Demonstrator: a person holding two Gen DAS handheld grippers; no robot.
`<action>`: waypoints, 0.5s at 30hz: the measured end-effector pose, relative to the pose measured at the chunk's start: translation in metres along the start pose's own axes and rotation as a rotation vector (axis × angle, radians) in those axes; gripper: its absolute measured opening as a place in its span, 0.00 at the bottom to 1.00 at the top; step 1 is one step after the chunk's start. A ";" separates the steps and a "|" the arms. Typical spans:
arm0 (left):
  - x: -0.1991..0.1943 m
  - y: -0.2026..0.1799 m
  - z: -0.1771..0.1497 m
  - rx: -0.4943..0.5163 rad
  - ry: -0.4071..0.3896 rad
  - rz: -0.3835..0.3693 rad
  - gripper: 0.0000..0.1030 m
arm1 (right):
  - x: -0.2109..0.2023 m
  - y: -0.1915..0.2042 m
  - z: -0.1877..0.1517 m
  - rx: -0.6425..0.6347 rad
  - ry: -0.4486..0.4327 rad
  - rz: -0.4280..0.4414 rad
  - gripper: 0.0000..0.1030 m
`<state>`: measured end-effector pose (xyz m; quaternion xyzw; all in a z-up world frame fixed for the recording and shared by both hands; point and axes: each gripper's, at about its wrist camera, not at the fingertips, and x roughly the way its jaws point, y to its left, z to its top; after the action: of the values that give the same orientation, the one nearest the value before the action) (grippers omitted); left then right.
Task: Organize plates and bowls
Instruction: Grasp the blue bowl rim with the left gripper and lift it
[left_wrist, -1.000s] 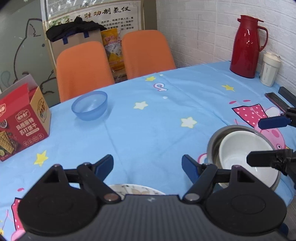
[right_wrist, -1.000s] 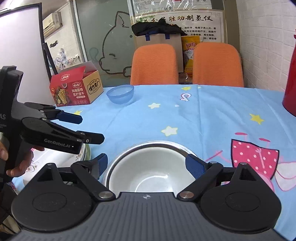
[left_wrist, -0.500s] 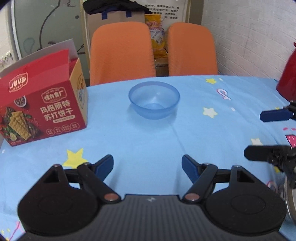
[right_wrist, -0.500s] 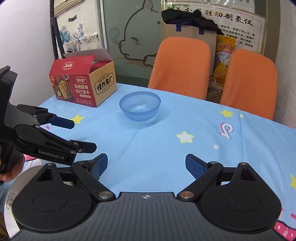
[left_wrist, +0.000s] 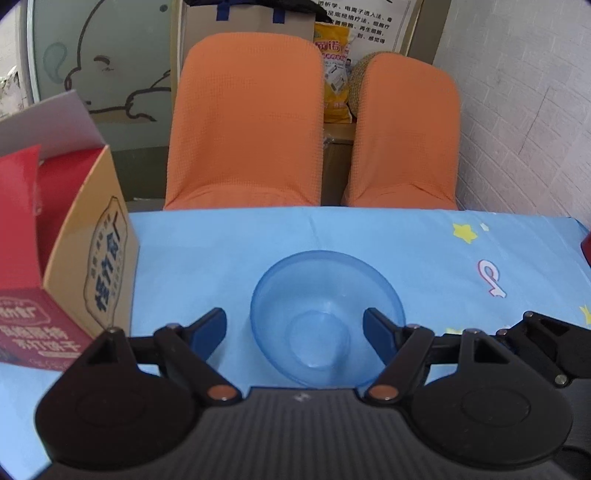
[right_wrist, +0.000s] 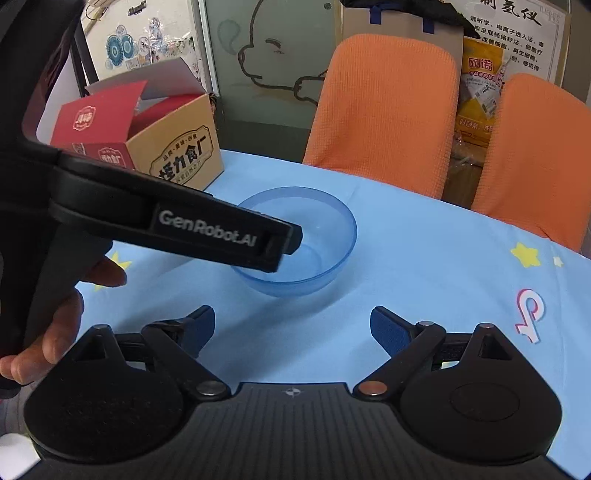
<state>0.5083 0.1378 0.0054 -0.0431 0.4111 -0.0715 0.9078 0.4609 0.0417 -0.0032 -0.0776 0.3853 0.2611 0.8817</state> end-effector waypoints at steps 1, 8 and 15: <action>0.007 0.001 0.002 0.002 0.010 -0.009 0.74 | 0.006 -0.001 0.002 0.001 0.003 -0.009 1.00; 0.033 0.002 0.009 0.027 0.058 -0.074 0.74 | 0.035 -0.001 0.011 0.025 0.037 -0.022 1.00; 0.043 0.004 0.007 0.106 0.076 -0.099 0.71 | 0.046 0.005 0.017 -0.002 0.037 -0.050 1.00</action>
<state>0.5415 0.1344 -0.0225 -0.0126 0.4384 -0.1394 0.8878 0.4958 0.0702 -0.0243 -0.0929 0.3993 0.2379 0.8805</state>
